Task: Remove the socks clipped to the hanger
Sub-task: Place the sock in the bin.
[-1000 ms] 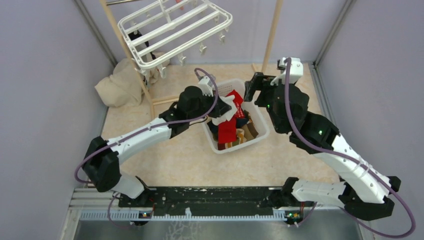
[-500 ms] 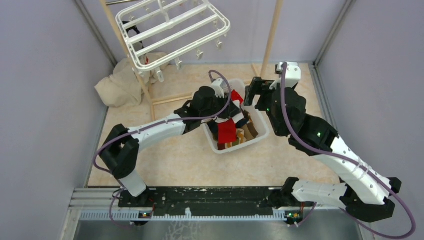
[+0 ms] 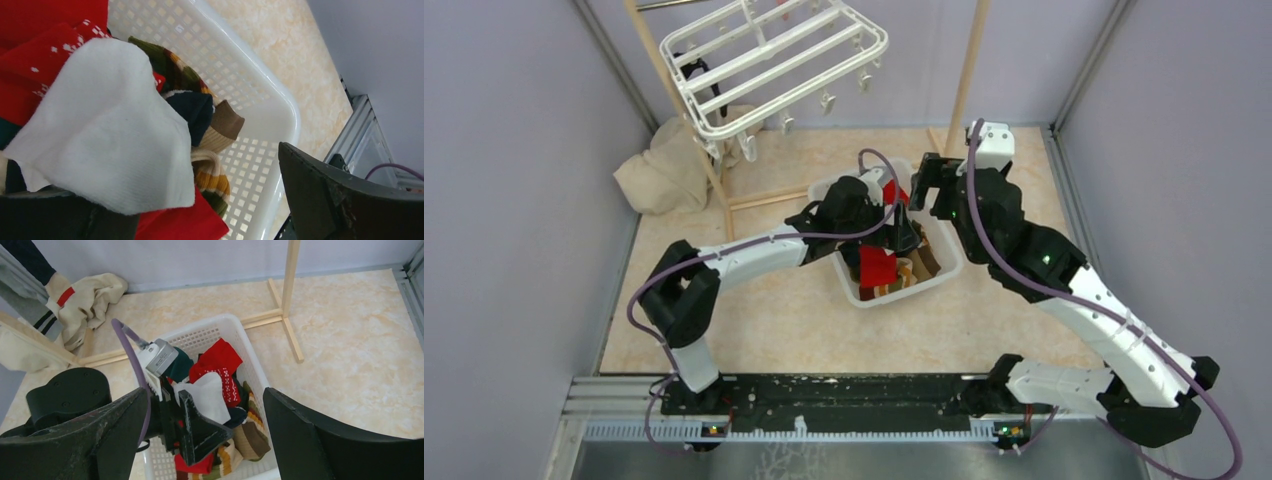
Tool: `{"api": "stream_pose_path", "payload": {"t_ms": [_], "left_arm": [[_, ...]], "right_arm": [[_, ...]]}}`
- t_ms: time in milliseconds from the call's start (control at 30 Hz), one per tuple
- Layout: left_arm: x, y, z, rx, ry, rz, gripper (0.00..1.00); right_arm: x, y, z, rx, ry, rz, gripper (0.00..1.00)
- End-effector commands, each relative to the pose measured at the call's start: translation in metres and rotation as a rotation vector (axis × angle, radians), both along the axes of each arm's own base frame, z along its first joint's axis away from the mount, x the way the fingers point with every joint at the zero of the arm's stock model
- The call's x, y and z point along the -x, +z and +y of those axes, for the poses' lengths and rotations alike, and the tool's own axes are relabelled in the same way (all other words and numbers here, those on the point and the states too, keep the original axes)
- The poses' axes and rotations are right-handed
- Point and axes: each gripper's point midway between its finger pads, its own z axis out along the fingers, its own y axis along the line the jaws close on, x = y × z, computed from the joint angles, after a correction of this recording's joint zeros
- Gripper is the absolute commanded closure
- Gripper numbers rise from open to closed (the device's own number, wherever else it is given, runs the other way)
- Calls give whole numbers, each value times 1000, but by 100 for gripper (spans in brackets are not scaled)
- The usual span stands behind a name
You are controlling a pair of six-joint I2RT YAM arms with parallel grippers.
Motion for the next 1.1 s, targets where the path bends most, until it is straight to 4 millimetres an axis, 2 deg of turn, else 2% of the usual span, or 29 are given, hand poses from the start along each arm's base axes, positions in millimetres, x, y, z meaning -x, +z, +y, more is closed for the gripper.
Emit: {"api": "stream_pose_path", "payload": {"t_ms": [0, 167, 300, 433, 533, 733, 867, 1067], "left_arm": [[21, 42, -5, 25, -79, -56, 1], [47, 68, -8, 43, -168, -64, 1], [66, 73, -7, 5, -221, -52, 1], [79, 74, 5, -12, -220, -60, 1], [84, 80, 14, 9, -213, -86, 1], [93, 86, 19, 47, -242, -117, 1], [93, 96, 32, 50, -205, -164, 1], [96, 111, 55, 55, -149, -214, 1]], "right_arm": [[-7, 16, 8, -52, 29, -12, 14], [-16, 30, 18, -40, 66, -32, 14], [-18, 61, 33, -42, 158, -88, 14], [-14, 93, 54, -50, 287, -155, 14], [-10, 111, 75, -53, 403, -203, 16], [-11, 127, 117, -55, 576, -253, 16], [-14, 145, 132, -133, 605, -272, 16], [-25, 158, 149, -218, 608, -275, 21]]}}
